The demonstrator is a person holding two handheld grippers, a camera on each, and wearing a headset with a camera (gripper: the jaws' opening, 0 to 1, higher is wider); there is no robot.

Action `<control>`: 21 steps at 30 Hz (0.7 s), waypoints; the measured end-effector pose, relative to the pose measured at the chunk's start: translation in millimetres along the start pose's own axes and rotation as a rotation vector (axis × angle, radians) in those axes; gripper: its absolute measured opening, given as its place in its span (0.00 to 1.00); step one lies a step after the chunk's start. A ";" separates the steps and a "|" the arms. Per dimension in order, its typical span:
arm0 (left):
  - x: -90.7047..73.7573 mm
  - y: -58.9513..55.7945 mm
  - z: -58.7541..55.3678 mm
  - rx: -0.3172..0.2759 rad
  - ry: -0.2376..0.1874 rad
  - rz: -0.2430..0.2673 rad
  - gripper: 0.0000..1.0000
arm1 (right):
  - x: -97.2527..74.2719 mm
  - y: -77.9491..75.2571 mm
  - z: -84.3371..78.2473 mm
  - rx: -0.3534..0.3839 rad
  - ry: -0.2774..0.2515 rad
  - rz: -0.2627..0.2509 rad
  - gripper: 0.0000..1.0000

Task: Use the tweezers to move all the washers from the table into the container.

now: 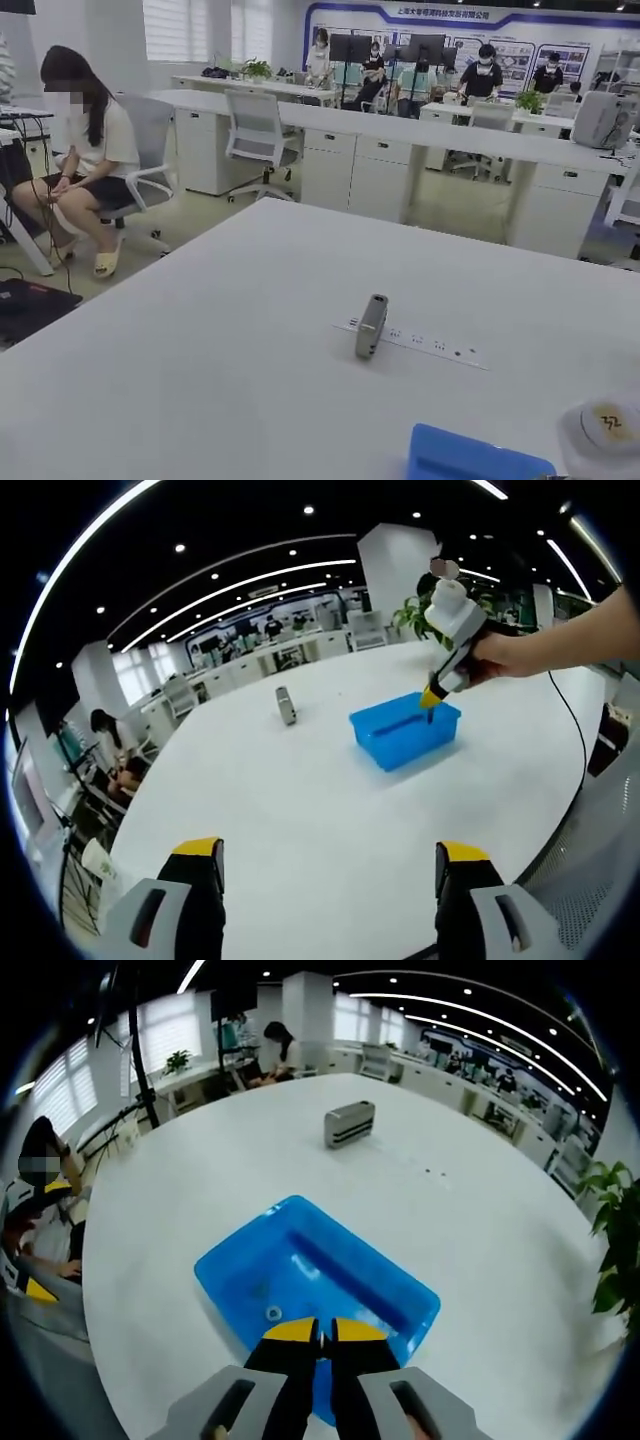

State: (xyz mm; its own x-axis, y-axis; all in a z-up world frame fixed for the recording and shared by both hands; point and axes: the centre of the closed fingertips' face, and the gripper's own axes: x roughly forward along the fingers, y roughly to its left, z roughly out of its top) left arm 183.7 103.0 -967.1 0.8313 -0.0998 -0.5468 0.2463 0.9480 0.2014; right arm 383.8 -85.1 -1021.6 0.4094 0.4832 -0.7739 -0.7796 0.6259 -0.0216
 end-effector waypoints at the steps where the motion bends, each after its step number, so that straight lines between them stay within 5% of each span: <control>1: -0.7 0.6 4.3 -0.001 -0.006 -0.004 0.88 | 0.5 -0.2 0.1 -0.001 0.005 0.000 0.01; 6: -4.4 1.8 26.0 -0.002 -0.044 -0.024 0.88 | 0.0 1.5 -1.2 -0.008 0.035 0.010 0.01; 11: -1.3 -10.9 56.3 0.006 -0.071 -0.130 0.86 | -2.8 -2.5 -3.4 0.005 0.052 -0.004 0.02; 18: -1.2 -28.4 114.3 0.070 -0.147 -0.270 0.78 | -37.4 -5.8 21.6 0.003 -0.049 -0.012 0.02; 21: -3.2 -35.5 143.0 0.070 -0.204 -0.334 0.68 | -62.8 10.4 40.7 0.000 -0.140 0.064 0.02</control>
State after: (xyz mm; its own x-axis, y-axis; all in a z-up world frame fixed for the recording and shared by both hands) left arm 243.6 26.4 -856.3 0.7799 -0.4640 -0.4200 0.5474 0.8310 0.0984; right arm 369.2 -84.0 -947.5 0.4211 0.6024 -0.6781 -0.8059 0.5915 0.0251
